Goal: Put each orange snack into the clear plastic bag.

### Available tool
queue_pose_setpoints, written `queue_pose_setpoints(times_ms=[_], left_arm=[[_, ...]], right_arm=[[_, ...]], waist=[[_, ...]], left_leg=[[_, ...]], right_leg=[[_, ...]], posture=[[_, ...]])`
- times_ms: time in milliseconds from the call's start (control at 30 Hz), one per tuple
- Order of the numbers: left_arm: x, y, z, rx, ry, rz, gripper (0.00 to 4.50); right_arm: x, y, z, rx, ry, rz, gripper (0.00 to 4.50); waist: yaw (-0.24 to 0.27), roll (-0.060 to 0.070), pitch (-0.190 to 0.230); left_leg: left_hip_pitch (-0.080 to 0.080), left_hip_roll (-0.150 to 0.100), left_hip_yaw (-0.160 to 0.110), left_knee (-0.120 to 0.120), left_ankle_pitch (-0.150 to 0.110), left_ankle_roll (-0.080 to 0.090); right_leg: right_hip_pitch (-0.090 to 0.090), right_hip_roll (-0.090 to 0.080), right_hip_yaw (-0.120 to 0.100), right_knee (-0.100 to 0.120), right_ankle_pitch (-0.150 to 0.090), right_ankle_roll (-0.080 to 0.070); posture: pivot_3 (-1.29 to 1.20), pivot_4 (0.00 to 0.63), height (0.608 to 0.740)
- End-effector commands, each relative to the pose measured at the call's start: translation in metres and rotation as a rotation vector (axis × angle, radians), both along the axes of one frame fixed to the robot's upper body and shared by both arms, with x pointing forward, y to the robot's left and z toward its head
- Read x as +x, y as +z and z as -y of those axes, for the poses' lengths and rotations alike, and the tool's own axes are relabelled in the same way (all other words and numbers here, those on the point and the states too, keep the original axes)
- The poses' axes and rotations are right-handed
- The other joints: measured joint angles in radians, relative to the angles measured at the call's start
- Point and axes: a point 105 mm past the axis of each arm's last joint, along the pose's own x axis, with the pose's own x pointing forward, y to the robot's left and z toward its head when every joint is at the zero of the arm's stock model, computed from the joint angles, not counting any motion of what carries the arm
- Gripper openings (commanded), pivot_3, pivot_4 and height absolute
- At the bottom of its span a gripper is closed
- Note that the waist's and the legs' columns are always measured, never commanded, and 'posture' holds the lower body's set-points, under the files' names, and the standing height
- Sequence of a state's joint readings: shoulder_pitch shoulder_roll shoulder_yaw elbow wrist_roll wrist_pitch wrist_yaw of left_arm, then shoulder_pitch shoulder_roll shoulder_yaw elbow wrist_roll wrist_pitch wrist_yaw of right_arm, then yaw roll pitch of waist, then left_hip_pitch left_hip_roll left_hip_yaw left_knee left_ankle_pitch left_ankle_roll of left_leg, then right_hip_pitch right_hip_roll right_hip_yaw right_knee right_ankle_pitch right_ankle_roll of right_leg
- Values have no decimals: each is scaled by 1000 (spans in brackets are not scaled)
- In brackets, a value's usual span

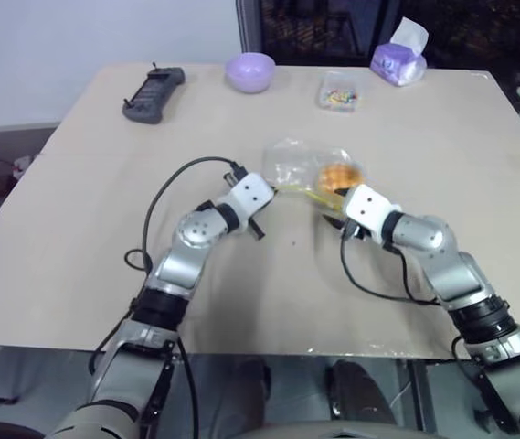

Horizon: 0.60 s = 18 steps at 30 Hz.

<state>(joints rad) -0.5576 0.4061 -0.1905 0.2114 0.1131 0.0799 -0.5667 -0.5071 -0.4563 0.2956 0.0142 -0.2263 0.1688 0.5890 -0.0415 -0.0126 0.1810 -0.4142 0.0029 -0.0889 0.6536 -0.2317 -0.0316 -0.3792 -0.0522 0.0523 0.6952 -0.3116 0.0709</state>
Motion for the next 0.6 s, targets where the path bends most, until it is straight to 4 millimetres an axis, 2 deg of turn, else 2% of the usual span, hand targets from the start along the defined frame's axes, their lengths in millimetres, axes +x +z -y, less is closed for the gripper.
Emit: queue_pose_setpoints(times_ms=[33, 200, 367, 500, 567, 600], left_arm=[[-3, 17, 3, -25, -19, 57, 0], [-3, 18, 2, -26, -17, 58, 0], [-3, 18, 2, -27, -15, 56, 0], [-3, 17, 2, -26, -15, 54, 0], [-3, 17, 2, -26, -12, 53, 0], [-3, 17, 2, -27, -12, 53, 0]], right_arm=[[7, 14, 2, 52, -72, 115, 2726], [-5, 8, -11, 139, -100, 145, 2726], [-10, -8, -11, 103, -120, 131, 2726], [-5, -1, -8, 113, -146, 172, 2726], [-5, 1, -9, 112, -143, 179, 2126], [-5, 1, -9, 113, -139, 180, 2054]], waist=[[-1, 0, 0], [0, 0, 0], [0, 0, 0], [0, 0, 0], [0, 0, 0], [0, 0, 0]], left_leg=[[0, 0, 0, 0, 0, 0], [0, 0, 0, 0, 0, 0], [0, 0, 0, 0, 0, 0], [0, 0, -1, 0, 0, 0], [0, 0, 0, 0, 0, 0], [0, 0, 0, 0, 0, 0]], right_leg=[[0, 0, 0, 0, 0, 0], [0, 0, 0, 0, 0, 0], [0, 0, 0, 0, 0, 0], [0, 1, 0, 0, 0, 0], [0, 1, 0, 0, 0, 0], [0, 1, 0, 0, 0, 0]], posture=[[0, 150, 740], [0, 150, 740], [0, 150, 740], [0, 150, 740], [0, 150, 740], [0, 150, 740]])
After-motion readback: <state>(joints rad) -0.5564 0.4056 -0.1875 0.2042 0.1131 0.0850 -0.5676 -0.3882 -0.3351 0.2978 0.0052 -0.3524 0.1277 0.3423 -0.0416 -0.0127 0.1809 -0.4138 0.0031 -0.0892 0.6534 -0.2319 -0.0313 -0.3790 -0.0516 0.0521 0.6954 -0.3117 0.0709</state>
